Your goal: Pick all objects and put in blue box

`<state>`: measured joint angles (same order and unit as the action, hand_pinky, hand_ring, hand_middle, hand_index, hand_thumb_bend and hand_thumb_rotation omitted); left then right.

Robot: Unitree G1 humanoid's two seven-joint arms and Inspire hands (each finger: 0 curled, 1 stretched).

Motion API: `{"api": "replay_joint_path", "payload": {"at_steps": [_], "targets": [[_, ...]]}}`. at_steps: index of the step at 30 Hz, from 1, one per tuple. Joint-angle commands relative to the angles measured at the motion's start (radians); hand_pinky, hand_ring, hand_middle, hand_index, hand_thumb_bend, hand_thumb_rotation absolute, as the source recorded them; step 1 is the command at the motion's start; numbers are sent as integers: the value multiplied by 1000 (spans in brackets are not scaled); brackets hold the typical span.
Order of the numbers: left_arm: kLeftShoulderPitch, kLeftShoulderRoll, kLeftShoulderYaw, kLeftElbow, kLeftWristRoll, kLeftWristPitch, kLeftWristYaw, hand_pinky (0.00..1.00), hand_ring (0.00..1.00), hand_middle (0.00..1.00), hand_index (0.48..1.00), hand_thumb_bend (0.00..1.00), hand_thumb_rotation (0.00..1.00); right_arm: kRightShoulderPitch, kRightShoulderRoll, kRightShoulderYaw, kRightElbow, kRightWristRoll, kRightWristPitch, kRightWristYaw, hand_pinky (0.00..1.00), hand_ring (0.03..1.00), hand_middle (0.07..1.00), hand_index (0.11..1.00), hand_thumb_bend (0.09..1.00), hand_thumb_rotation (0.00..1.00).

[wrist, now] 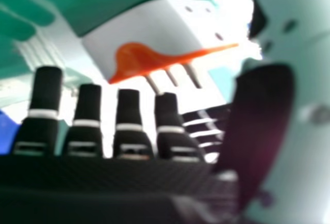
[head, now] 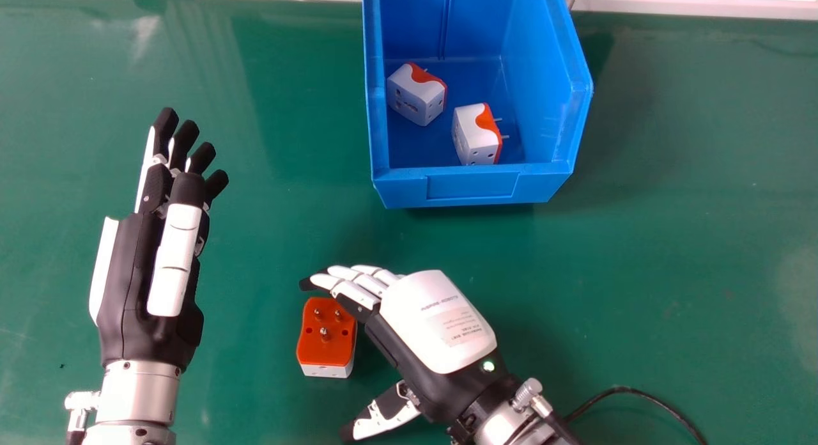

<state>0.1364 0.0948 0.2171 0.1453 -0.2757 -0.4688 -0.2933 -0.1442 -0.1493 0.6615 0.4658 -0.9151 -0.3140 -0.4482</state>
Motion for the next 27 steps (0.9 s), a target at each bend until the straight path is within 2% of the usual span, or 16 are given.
{"api": "replay_joint_path", "payload": {"at_steps": [1,3,6,11,13,14,17,21,24,27], "targets": [[4,-4,-4,-28,6,-21,3,939,967,990,985,780,806,-28,9,-10,5,11,20,7,643,824,848,817,804,94],[4,-6,-5,-29,11,-21,9,939,968,991,985,776,805,-38,15,-12,15,21,23,18,644,824,849,818,798,98],[4,-13,-6,-33,1,-14,13,939,968,991,985,770,806,-62,25,-6,39,17,33,17,647,825,851,818,791,103],[2,-16,-6,-33,5,-14,21,937,966,990,982,768,801,-94,42,4,85,8,39,3,650,827,854,819,785,107],[2,-17,-6,-35,0,-8,23,937,966,990,982,768,801,-103,50,5,99,12,38,-2,650,827,854,819,785,107],[1,-18,-5,-36,-5,-4,23,934,964,988,980,765,797,-108,54,5,105,12,37,-4,650,828,856,818,780,113],[0,-17,-4,-32,-9,-5,21,931,962,985,976,761,793,-121,63,11,113,8,39,-4,650,827,857,817,777,117],[-3,-14,-2,-27,-1,-12,24,928,960,983,973,759,788,-129,74,22,115,3,47,-6,648,825,857,815,773,122],[0,-10,-5,-31,2,-8,23,925,958,981,970,754,786,-132,79,30,113,2,51,-5,644,821,855,812,774,120],[0,-10,-6,-32,-9,-5,17,922,957,979,968,749,788,-140,78,41,111,-3,52,2,637,811,847,805,781,112]]}}
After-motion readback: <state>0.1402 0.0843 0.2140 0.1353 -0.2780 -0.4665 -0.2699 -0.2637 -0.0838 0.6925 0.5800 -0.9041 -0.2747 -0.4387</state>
